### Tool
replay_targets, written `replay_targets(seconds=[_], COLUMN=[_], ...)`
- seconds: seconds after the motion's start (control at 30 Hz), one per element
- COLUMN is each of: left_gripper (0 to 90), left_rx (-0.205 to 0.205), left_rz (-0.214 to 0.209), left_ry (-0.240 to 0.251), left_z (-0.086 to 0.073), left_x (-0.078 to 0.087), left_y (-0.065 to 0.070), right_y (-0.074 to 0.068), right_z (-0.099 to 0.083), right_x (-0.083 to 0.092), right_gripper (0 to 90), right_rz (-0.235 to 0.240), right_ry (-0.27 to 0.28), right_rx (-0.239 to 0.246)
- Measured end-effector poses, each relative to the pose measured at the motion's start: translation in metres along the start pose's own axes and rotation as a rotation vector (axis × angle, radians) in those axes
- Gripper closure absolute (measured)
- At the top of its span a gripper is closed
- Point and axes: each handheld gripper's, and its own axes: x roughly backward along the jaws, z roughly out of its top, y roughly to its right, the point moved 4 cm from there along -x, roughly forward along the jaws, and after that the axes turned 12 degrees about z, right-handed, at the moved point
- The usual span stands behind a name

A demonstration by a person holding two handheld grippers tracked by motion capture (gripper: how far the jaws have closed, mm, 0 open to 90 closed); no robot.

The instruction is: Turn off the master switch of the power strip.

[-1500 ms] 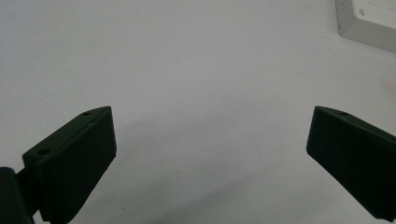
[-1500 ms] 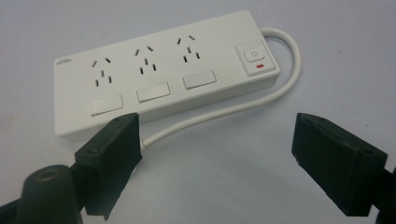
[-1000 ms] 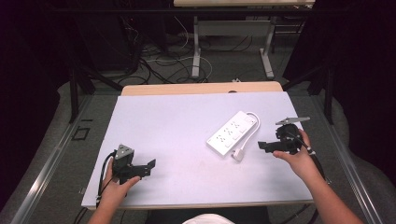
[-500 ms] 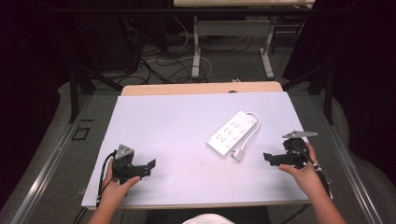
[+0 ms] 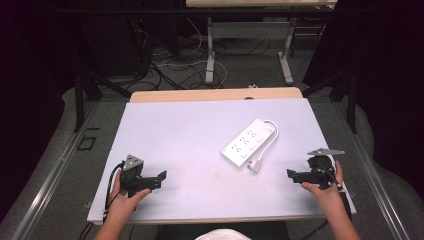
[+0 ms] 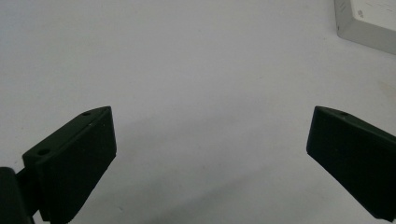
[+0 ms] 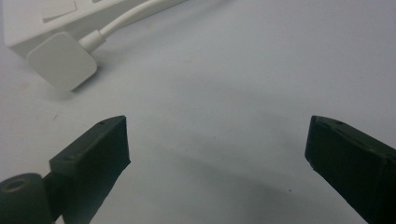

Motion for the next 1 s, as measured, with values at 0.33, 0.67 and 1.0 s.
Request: replay_targets(seconds=[0.33,0.67,1.0], left_gripper=[1.4,1.4,1.4], left_rx=[-0.002,-0.004,-0.006], left_rz=[-0.001,0.002,0.006], left_ry=[-0.005,-0.005,-0.012], left_z=[0.0,0.0,-0.001], left_x=[0.0,0.0,0.0], left_y=[-0.001,-0.001,-0.002], right_y=[0.005,0.01,0.008], right_z=[-0.011,-0.017,-0.017], right_x=[-0.002,-0.005,-0.004], right_gripper=[8.2,8.2,7.4], right_rz=[-0.046,-0.077,-0.076], right_ry=[0.008,0.007,0.016], right_rx=[0.0,0.001,-0.008])
